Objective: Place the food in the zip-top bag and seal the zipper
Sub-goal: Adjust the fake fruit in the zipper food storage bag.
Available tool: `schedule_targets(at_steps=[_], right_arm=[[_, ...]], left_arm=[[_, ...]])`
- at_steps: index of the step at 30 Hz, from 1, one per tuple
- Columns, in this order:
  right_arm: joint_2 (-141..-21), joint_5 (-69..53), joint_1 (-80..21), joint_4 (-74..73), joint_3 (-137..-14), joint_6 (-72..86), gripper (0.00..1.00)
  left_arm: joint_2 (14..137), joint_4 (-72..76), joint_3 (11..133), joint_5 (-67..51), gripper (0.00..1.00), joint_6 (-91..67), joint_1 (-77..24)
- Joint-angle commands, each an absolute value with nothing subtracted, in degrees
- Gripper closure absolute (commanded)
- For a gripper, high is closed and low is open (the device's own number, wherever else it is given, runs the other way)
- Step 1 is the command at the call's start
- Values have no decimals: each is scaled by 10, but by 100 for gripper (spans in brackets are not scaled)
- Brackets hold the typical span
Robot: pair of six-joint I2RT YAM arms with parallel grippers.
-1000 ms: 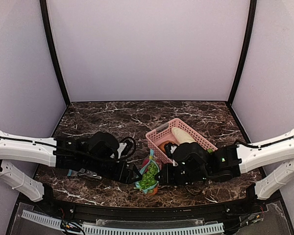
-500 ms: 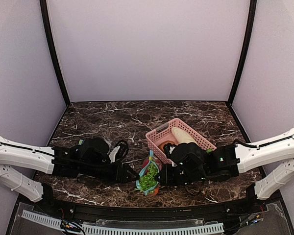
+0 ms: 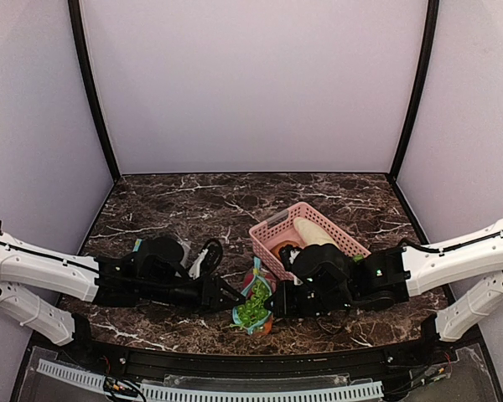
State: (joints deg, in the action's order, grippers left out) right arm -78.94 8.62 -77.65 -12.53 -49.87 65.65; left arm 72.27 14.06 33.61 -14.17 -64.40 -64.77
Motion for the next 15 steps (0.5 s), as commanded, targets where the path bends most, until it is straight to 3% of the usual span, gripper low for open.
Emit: schedule_targets(at_steps=[1, 15], right_arm=[[-788, 87, -783, -104, -512, 651, 100], [-787, 86, -782, -103, -508, 653, 100]], left_arm=[[713, 153, 310, -142, 57, -653, -645], [740, 229, 301, -183, 70, -678, -645]])
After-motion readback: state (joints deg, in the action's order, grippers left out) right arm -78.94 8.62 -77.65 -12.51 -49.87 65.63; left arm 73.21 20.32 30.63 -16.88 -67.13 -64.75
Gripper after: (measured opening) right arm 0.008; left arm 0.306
